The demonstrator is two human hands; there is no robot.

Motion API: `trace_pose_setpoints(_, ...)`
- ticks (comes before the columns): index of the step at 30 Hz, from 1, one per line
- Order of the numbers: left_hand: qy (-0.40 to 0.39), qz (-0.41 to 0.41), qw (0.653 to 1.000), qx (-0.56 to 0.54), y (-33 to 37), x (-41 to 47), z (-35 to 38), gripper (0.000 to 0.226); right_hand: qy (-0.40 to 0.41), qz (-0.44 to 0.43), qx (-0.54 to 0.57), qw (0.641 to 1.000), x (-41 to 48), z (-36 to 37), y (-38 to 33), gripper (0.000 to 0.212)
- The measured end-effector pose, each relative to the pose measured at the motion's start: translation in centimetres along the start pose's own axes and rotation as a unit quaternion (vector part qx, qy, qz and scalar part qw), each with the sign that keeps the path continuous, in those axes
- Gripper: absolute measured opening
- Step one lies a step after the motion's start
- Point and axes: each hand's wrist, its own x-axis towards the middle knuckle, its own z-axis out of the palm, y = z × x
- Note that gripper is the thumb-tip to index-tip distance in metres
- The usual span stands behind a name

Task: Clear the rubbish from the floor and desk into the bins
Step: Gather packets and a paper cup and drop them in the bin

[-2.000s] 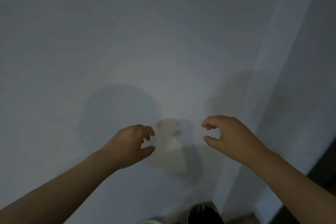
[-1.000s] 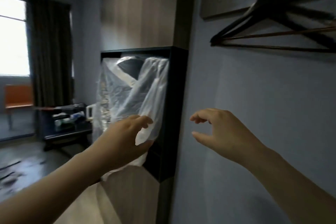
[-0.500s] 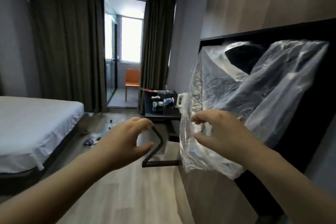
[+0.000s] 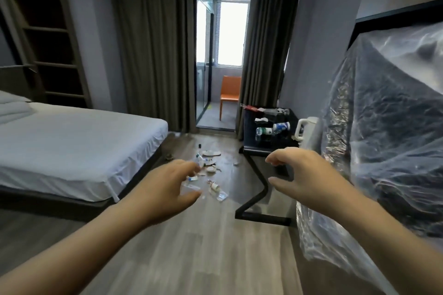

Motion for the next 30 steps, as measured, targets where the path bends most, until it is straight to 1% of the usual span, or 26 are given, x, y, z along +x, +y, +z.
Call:
trace_pose_setpoints(4, -0.002, -0.024, 1.0, 0.001, -4.3, 3.7, 1.3, 0.067, -0.018, -0.015, 0.011, 1.0, 6.0, 3.3, 0.7, 0.037)
trace_pose_setpoints(7, -0.018, -0.03, 0.999, -0.004, -7.7, 6.8, 2.5, 0.051, -0.023, -0.015, 0.008, 1.0, 10.9, 5.9, 1.2, 0.037)
trace_pose_setpoints(9, -0.02, -0.028, 0.999, -0.006, -10.6, 9.2, 3.3, 0.045, -0.028, -0.01, 0.01, 1.0, 14.3, 7.7, 1.5, 0.037)
trace_pose_setpoints(11, -0.024, -0.031, 0.999, -0.007, -13.6, 11.6, 3.9, 0.047, -0.031, -0.003, 0.016, 0.999, 17.8, 9.4, 1.8, 0.037)
trace_pose_setpoints(14, -0.034, -0.042, 0.998, -0.025, -18.2, 15.4, 4.4, 0.055, -0.048, 0.015, 0.023, 0.998, 22.9, 11.9, 2.3, 0.039)
trace_pose_setpoints(19, -0.059, -0.038, 0.997, -0.031, -24.7, 21.9, 7.0, 0.046, -0.077, 0.041, 0.023, 0.996, 30.3, 16.3, 3.6, 0.041)
trace_pose_setpoints(23, -0.086, -0.039, 0.995, -0.039, -27.8, 26.4, 9.8, 0.045, -0.108, 0.058, 0.022, 0.992, 34.5, 19.4, 5.7, 0.042)
trace_pose_setpoints(27, -0.104, -0.037, 0.993, -0.032, -31.0, 32.1, 12.5, 0.045, -0.121, 0.076, 0.032, 0.989, 39.6, 22.9, 9.0, 0.044)
trace_pose_setpoints(30, -0.12, -0.052, 0.991, -0.032, -33.1, 36.6, 14.6, 0.048, -0.136, 0.08, 0.047, 0.986, 44.0, 25.5, 11.7, 0.043)
